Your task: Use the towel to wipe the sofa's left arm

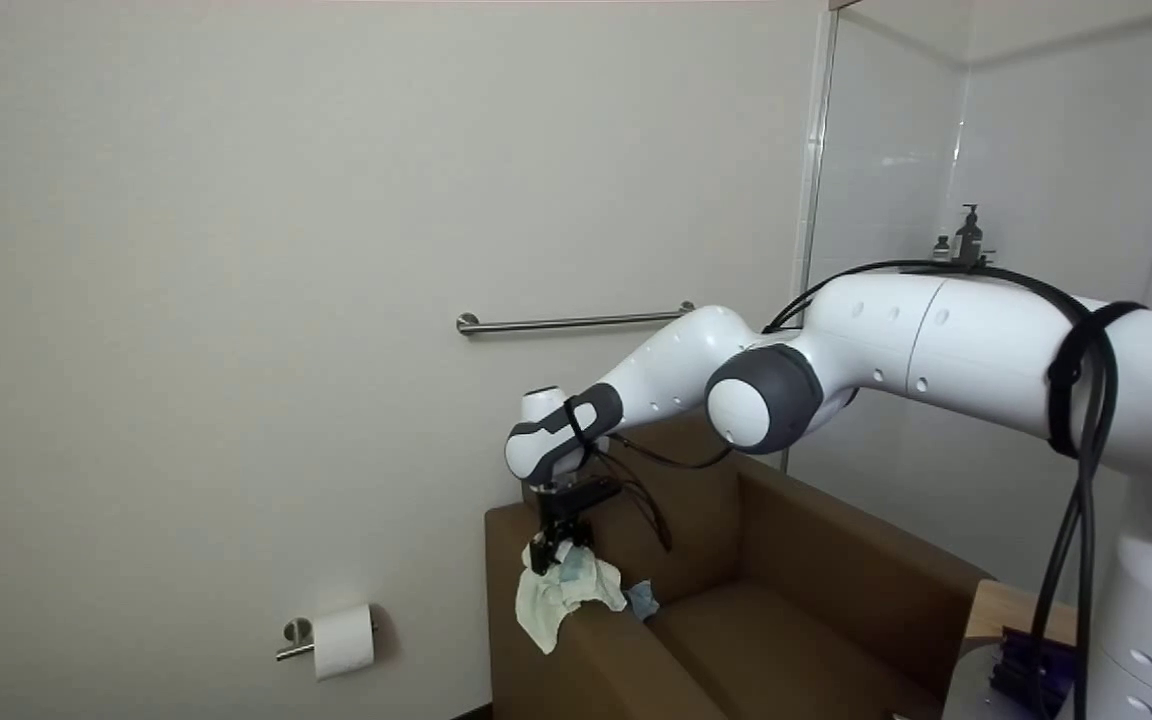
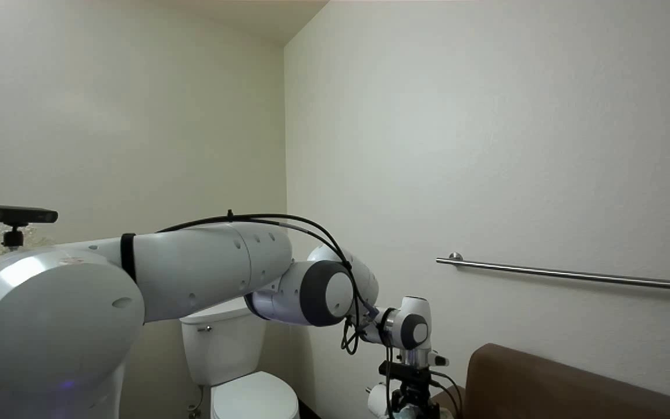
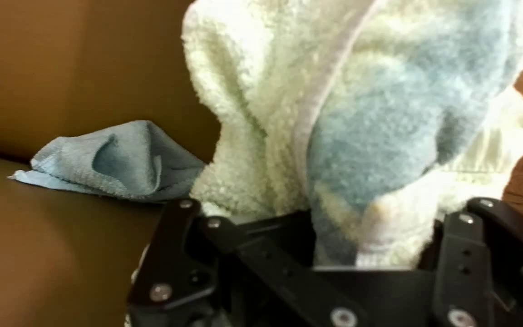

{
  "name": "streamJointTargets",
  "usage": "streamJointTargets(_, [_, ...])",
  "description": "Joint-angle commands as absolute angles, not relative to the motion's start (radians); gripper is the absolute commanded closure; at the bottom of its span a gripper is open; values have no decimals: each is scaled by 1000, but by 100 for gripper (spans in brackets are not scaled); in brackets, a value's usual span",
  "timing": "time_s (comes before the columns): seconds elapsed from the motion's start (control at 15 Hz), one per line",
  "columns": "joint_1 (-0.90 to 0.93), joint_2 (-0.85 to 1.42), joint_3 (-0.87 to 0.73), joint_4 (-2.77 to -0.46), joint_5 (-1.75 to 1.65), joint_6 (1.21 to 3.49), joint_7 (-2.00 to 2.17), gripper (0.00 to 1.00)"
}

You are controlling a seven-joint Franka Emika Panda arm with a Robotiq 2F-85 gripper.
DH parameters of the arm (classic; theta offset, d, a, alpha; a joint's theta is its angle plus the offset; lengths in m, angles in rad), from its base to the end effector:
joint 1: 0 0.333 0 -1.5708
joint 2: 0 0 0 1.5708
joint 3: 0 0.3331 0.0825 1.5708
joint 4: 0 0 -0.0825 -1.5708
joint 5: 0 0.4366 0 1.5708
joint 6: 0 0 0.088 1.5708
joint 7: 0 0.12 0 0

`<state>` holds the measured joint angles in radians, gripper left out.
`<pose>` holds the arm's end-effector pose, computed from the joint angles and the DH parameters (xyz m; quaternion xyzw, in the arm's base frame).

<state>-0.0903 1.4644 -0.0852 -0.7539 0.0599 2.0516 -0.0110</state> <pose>0.7983 -0.1077 -0.0427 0.9944 -0.0635 -0.0831 0.0123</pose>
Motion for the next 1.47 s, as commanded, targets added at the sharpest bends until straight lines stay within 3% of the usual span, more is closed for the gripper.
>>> streamJointTargets(0.0, [-131,1466,-86,-738,40,2033,28,95])
streamJointTargets(0.67, [-189,1422,19,-853,82,1995,-128,95])
streamJointTargets(1.4, [-194,1212,50,-1233,85,2107,-131,95])
